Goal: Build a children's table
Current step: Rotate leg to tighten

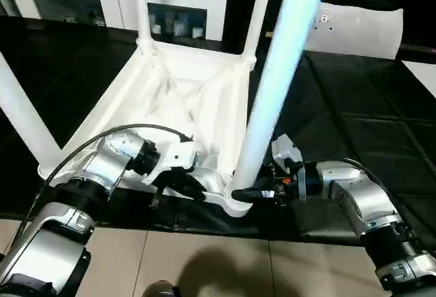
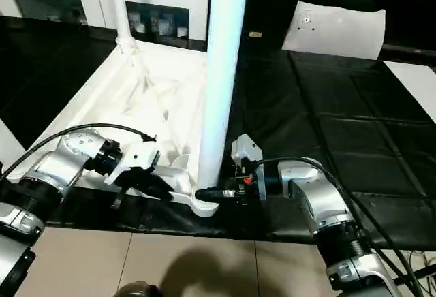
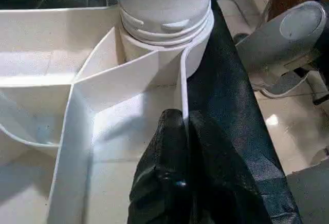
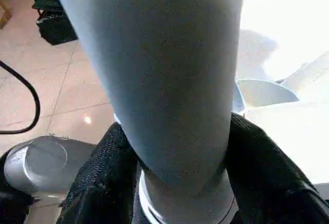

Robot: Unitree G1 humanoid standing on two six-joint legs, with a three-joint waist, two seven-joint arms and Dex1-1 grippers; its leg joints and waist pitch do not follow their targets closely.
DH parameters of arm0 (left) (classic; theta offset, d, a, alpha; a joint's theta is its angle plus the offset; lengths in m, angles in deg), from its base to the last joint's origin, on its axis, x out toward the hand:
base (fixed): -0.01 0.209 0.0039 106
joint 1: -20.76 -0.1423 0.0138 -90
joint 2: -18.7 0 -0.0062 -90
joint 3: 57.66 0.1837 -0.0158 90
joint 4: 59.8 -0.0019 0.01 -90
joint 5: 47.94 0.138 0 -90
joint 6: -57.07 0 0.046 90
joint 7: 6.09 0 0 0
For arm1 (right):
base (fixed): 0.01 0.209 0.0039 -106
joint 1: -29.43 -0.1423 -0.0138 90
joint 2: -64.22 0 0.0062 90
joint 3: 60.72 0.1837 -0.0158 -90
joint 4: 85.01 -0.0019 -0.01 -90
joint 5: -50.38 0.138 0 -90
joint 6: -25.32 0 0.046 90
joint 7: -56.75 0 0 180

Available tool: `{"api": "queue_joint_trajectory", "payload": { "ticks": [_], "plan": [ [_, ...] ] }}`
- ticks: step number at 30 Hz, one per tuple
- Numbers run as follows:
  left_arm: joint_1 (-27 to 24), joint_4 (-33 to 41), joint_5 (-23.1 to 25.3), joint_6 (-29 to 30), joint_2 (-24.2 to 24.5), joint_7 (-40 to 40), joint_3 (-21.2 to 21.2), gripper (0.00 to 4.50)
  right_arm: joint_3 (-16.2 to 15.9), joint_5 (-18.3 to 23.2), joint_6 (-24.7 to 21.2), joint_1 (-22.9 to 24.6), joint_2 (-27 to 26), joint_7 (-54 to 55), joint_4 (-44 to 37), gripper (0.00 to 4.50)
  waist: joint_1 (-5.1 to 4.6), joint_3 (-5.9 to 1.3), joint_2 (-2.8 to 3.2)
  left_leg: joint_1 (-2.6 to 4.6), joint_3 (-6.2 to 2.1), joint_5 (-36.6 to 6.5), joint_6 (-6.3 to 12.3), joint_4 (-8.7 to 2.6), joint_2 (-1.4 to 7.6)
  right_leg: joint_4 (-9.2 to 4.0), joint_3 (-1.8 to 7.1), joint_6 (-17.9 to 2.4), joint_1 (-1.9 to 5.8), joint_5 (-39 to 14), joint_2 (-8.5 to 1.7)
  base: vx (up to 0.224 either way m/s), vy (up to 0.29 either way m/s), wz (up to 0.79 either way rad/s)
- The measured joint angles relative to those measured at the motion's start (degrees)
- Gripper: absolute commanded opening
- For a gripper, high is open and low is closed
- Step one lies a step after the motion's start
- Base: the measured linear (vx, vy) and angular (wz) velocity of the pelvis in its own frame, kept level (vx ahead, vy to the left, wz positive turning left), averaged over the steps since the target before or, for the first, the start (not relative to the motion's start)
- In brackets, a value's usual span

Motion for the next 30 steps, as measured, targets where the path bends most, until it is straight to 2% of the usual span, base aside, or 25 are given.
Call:
{"api": "queue_joint_trajectory", "payload": {
  "ticks": [3,7,10,11,14,19,21,23,26,27,30],
  "plan": [
    [-0.05,0.01,-0.01,1.41,-0.73,1.36,-0.8,0.0,1.6,0.49,-1.1,2.83,-1.65,3.15,-2.19,2.06,0.23,0.0,0.0,0.1,0.0,0.01,0.0,0.03,0.0,0.02,0.0,-0.02,0.11,0.01,-0.01,0.0,0.0,0.0],
    [-0.1,-0.6,0.87,3.31,-1.15,4.92,-1.72,0.0,3.36,-0.38,-2.97,4.27,-4.89,10.66,-3.18,2.04,-0.5,0.0,0.01,0.58,0.0,0.08,-0.12,0.06,0.05,0.05,0.03,-0.11,0.37,0.07,-0.01,0.0,0.0,0.0],
    [0.63,-2.78,2.68,5.22,-2.31,10.92,-3.07,0.0,5.77,-2.34,-4.05,4.44,-10.49,22.23,-2.54,2.04,-1.96,0.02,0.08,0.97,-0.01,0.1,-0.16,0.05,0.03,-0.05,0.07,0.27,0.28,-0.16,-0.03,-0.042,0.007,-0.05],
    [1.31,-4.43,3.51,6.3,-3.67,14.24,-3.69,0.0,6.94,-3.3,-4.46,3.63,-12.71,27.39,-1.2,2.04,-2.73,0.02,0.08,1.19,-0.02,0.09,-0.16,0.08,0.02,-0.1,0.08,0.31,0.36,-0.19,-0.08,-0.063,0.015,-0.09],
    [3.31,-7.98,4.35,8.91,-7.3,23.17,-4.83,0.0,9.95,-6.53,-5.73,0.28,-18.43,41.45,2.32,2.03,-4.66,0.05,0.15,1.19,-0.54,0.09,-0.17,0.08,-0.07,-0.83,-0.32,0.35,0.33,-0.21,-0.12,-0.061,0.039,-0.21],
    [3.83,-9.6,4.69,10.74,-10.01,29.91,-6.19,0.0,11.57,-8.91,-6.07,-3.29,-22.9,53.07,6.11,2.02,-6.09,0.07,0.2,1.16,-0.92,0.08,-0.17,0.02,-0.16,-1.75,-1.1,0.31,0.24,-0.19,-0.51,-0.021,0.031,-0.14],
    [4.08,-9.78,5.17,11.23,-10.51,31.27,-6.32,0.0,12.15,-9.44,-5.26,-4.06,-24.07,55.42,7.43,2.02,-6.34,0.07,0.2,1.19,-0.88,0.08,-0.16,-0.03,-0.43,-1.76,-1.09,0.3,0.15,-0.18,-0.8,0.0,0.0,0.0],
    [4.35,-10.13,5.36,11.27,-10.76,31.83,-6.37,0.0,12.7,-9.59,-4.88,-4.41,-24.71,56.4,8.06,2.69,-6.37,0.07,0.2,1.18,-0.85,0.07,-0.16,-0.02,-0.53,-1.82,-1.07,0.3,0.1,-0.18,-0.89,0.0,0.0,0.0],
    [4.63,-10.41,5.53,11.27,-10.93,32.26,-6.38,0.0,13.66,-9.56,-4.77,-4.74,-25.74,56.78,8.47,2.79,-6.37,0.09,0.19,1.15,-0.73,0.07,-0.15,-0.07,-0.54,-2.12,-1.02,0.15,0.05,-0.09,-0.9,0.0,0.0,0.0],
    [4.67,-10.41,5.55,11.23,-10.93,32.26,-6.34,0.0,13.67,-9.55,-4.51,-4.72,-25.74,56.78,8.48,3.04,-6.36,0.09,0.19,1.15,-0.67,0.07,-0.14,-0.07,-0.56,-2.13,-0.97,0.09,0.02,-0.06,-0.92,0.0,0.0,0.0],
    [4.71,-10.38,5.56,10.73,-11.0,32.19,-6.21,0.0,13.08,-9.55,-2.73,-3.6,-24.79,55.24,7.98,3.25,-6.16,0.1,0.17,1.04,-0.57,0.07,-0.14,-0.08,-0.58,-2.12,-0.91,0.04,-0.12,-0.03,-0.94,0.0,0.0,0.0]
  ]
}}
